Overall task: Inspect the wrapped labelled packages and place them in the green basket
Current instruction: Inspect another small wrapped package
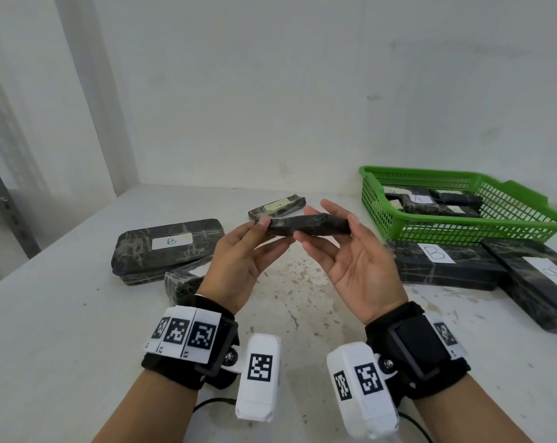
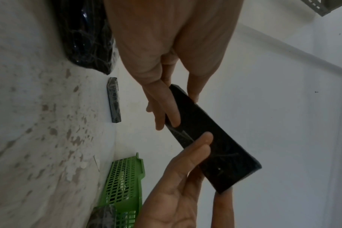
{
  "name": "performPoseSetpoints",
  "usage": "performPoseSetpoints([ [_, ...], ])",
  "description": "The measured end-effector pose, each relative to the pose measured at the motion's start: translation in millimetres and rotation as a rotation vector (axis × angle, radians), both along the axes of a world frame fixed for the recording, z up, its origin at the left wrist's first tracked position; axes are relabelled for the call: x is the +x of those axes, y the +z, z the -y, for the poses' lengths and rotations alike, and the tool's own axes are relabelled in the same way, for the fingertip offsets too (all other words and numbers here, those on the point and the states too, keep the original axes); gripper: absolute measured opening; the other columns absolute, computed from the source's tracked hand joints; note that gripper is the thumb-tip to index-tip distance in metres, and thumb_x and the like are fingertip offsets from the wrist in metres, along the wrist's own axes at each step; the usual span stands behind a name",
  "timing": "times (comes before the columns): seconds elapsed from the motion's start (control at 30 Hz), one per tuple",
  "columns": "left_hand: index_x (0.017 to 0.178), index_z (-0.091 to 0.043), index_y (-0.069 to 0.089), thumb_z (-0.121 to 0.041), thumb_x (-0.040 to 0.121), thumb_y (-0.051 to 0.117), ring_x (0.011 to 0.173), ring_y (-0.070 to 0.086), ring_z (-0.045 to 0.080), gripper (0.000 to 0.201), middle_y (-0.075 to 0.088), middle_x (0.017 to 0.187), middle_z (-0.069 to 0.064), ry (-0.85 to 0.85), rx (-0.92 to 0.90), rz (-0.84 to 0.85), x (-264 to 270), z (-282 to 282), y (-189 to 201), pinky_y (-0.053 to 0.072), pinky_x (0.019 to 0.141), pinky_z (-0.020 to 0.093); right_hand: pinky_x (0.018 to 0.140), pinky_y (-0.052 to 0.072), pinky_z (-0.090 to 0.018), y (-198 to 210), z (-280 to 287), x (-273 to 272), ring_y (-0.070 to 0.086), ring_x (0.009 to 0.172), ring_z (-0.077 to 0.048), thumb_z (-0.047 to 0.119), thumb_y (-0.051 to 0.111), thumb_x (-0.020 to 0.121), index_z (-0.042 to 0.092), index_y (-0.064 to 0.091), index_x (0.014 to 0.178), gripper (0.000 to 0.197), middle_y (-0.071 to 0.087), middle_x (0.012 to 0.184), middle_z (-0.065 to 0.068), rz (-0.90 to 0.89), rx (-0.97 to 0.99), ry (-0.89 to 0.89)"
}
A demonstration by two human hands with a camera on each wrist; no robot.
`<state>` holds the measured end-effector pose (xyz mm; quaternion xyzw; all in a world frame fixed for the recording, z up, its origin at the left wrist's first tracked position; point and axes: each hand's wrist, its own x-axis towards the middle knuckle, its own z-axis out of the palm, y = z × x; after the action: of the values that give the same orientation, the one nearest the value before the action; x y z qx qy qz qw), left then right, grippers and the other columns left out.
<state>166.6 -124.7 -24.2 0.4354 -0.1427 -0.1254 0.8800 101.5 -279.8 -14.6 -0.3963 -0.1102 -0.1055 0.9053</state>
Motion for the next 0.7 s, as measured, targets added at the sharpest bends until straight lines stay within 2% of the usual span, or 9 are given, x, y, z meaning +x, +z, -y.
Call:
performPoseSetpoints([
  [0.07,0.126,0.004,0.058,-0.022,0.087,0.06,0.092,0.074,0.028,0.047,0.075,0.106,0.013,-0.001,0.028,-0.005,-1.3,0.0,2.4,0.06,0.081,0.029,0.077,0.059,-0.028,-1.5,-2.6,0.6,0.072,0.094,-0.032,0.03,0.048,0.092,0.008,0.074,0.102,0.035,0.072,0.111,-0.017,0.014,-0.057,-0.047],
  [0.13,0.139,-0.01,0.05,-0.023,0.086,0.067,0.086,0.075,0.029,0.057,0.075,0.105,0.004,-0.033,0.061,-0.002,-2.4,-1.0,3.9,0.061,0.073,0.03,0.078,0.058,-0.027,-2.7,-4.1,1.5,0.072,0.091,-0.028,0.036,0.057,0.084,0.01,0.076,0.095,0.034,0.073,0.105,-0.016,0.023,-0.117,-0.112],
  [0.23,0.146,-0.035,0.041,-0.031,0.082,0.073,0.099,0.072,0.033,0.072,0.066,0.129,0.0,-0.137,0.159,0.086,-3.9,-0.9,4.4,0.06,0.074,0.032,0.079,0.057,-0.025,-3.4,-2.4,3.4,0.071,0.087,-0.023,0.038,0.058,0.081,0.008,0.072,0.099,0.038,0.074,0.102,-0.014,0.049,-0.188,-0.199],
  [0.3,0.145,-0.044,0.042,-0.038,0.075,0.075,0.106,0.07,0.032,0.077,0.052,0.144,-0.004,-0.163,0.194,0.172,-4.8,-1.9,3.9,0.06,0.078,0.034,0.079,0.056,-0.025,-2.7,-1.1,3.7,0.07,0.087,-0.021,0.038,0.06,0.079,0.002,0.068,0.105,0.045,0.073,0.104,-0.015,0.072,-0.218,-0.233],
  [0.33,0.143,-0.044,0.046,-0.04,0.072,0.075,0.108,0.07,0.03,0.077,0.051,0.145,-0.008,-0.165,0.205,0.214,-4.9,-2.4,3.5,0.059,0.079,0.034,0.08,0.056,-0.025,-3.2,-1.1,4.1,0.07,0.087,-0.021,0.038,0.062,0.078,-0.001,0.065,0.108,0.05,0.073,0.105,-0.016,0.073,-0.229,-0.246],
  [0.4,0.133,-0.037,0.058,-0.04,0.07,0.073,0.109,0.069,0.026,0.064,0.062,0.135,-0.009,-0.175,0.211,0.272,-5.9,-1.0,2.9,0.059,0.08,0.033,0.08,0.055,-0.025,-4.7,-1.7,4.1,0.069,0.088,-0.022,0.037,0.065,0.076,-0.004,0.064,0.11,0.053,0.071,0.106,-0.019,0.074,-0.25,-0.256],
  [0.5,0.113,-0.018,0.073,-0.031,0.072,0.075,0.106,0.071,0.028,0.043,0.069,0.123,0.011,-0.113,0.18,0.289,-6.5,0.6,1.1,0.058,0.081,0.031,0.079,0.055,-0.025,-6.5,-3.9,3.0,0.069,0.088,-0.021,0.037,0.066,0.075,-0.002,0.066,0.107,0.051,0.071,0.104,-0.017,0.07,-0.303,-0.236],
  [0.6,0.11,-0.004,0.072,-0.019,0.08,0.074,0.106,0.07,0.027,0.033,0.072,0.113,0.017,-0.05,0.186,0.316,-5.1,1.0,-0.7,0.057,0.084,0.029,0.08,0.056,-0.024,-8.0,-5.1,1.8,0.07,0.088,-0.019,0.039,0.063,0.076,0.005,0.07,0.102,0.043,0.074,0.098,-0.01,0.072,-0.328,-0.188],
  [0.7,0.111,0.0,0.07,-0.015,0.082,0.066,0.105,0.07,0.028,0.033,0.072,0.112,0.02,-0.059,0.19,0.317,-5.4,0.6,-1.3,0.057,0.085,0.029,0.076,0.056,-0.024,-9.4,-5.0,3.0,0.071,0.084,-0.019,0.035,0.067,0.075,0.006,0.072,0.097,0.036,0.075,0.093,-0.009,0.061,-0.349,-0.244],
])
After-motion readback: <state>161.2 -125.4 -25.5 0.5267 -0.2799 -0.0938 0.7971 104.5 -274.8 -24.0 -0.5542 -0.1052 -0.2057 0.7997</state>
